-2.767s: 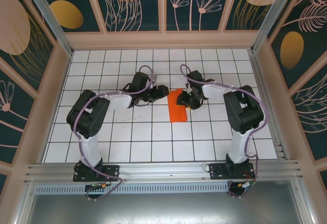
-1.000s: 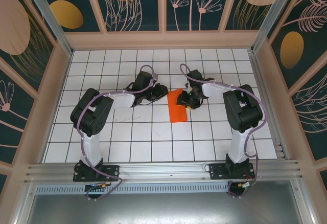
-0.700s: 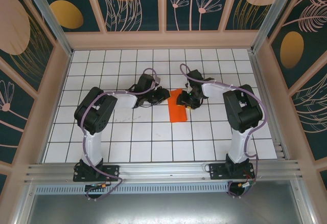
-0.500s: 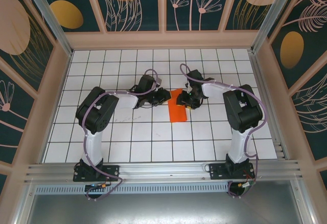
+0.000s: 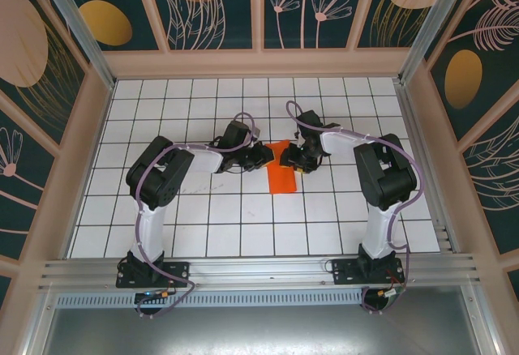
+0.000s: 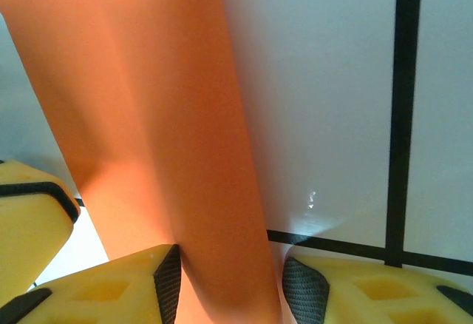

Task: Fold a paper plane with a square sheet of paper (pick it up from the middle)
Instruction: Hold the square sheet of paper at the center of the table.

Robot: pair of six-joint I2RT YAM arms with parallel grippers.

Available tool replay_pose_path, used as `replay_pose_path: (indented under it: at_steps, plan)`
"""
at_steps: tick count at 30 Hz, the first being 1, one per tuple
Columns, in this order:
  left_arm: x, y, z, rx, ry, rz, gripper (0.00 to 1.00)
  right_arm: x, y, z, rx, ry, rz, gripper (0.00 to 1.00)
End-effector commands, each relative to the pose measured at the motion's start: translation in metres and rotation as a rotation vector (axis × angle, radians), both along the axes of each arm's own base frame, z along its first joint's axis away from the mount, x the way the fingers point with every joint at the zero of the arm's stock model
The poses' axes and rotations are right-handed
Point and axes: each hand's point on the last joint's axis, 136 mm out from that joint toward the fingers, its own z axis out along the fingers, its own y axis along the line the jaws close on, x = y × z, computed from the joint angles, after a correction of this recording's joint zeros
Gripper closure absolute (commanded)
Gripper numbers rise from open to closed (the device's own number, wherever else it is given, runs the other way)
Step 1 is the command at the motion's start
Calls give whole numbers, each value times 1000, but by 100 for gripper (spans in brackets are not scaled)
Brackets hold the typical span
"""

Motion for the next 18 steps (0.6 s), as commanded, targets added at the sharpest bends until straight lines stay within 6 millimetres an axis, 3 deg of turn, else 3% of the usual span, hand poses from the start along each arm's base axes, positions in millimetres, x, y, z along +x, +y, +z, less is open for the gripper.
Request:
replay_pose_path:
  at_steps: [1, 18]
  plan:
    - [-2, -8, 0, -12, 12, -23, 83, -62, -83, -128, -408, 216, -3, 49]
    - [-6, -8, -14, 19, 45, -31, 86, -62, -83, -131, -408, 218, 9, 51]
